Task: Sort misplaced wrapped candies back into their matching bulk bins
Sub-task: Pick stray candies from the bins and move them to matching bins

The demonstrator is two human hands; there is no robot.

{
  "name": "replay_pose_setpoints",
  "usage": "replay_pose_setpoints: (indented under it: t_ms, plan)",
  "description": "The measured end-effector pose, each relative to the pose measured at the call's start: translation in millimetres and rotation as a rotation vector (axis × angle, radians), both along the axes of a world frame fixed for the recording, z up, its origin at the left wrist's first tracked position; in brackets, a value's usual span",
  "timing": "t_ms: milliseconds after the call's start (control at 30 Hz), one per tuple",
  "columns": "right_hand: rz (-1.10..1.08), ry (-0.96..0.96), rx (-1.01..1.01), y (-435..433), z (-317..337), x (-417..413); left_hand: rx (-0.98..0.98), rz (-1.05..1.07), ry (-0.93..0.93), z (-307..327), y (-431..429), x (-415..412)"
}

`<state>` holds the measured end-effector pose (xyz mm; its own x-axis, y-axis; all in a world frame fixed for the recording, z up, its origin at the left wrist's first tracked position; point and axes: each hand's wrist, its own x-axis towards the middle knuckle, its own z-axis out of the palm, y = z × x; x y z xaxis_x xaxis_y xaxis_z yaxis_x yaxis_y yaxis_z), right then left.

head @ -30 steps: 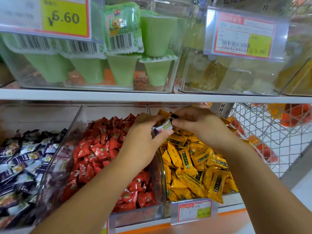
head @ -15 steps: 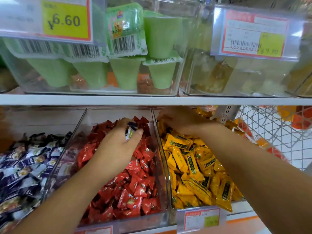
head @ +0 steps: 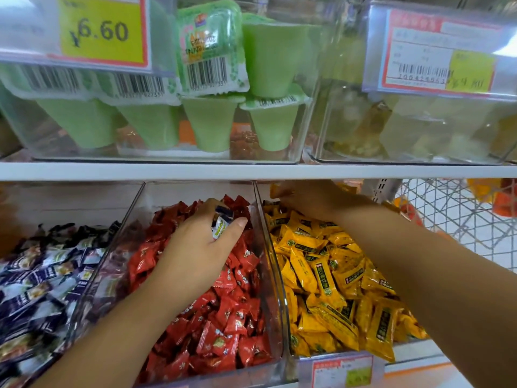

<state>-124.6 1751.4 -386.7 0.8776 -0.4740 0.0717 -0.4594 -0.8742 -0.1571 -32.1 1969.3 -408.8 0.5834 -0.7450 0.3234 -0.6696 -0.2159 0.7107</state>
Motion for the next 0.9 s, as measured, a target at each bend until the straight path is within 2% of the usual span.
replay_pose_setpoints:
  t_ms: [167, 300, 400, 633, 733, 833, 900]
  plan:
    - [0.019, 0.143, -0.008, -3.6, -13.2, 23.0, -0.009, 0.008, -0.006, -0.4, 1.7, 3.4]
    - [0.060, 0.274, -0.129, -3.3, -14.1, 28.5, -0.003, 0.024, -0.021, -0.8, 2.1, 4.9]
    - [0.085, 0.343, -0.048, -0.8, -8.1, 25.0, -0.005, 0.027, -0.031, -1.2, 2.6, 4.1]
    - [0.060, 0.239, 0.253, 5.3, 4.3, 9.1, -0.003, 0.010, -0.039, -1.6, 3.3, 2.1]
    - [0.060, 0.248, 0.176, 10.8, -2.2, 18.1, -0.004, 0.008, -0.038, -0.7, 2.8, 0.7]
    - [0.029, 0.158, 0.071, 13.3, -15.9, 23.5, -0.008, 0.013, -0.033, 1.5, 4.5, -0.3]
    - [0.037, 0.103, 0.087, 11.2, -19.1, 20.5, -0.013, 0.017, -0.043, 2.4, 5.5, 0.7]
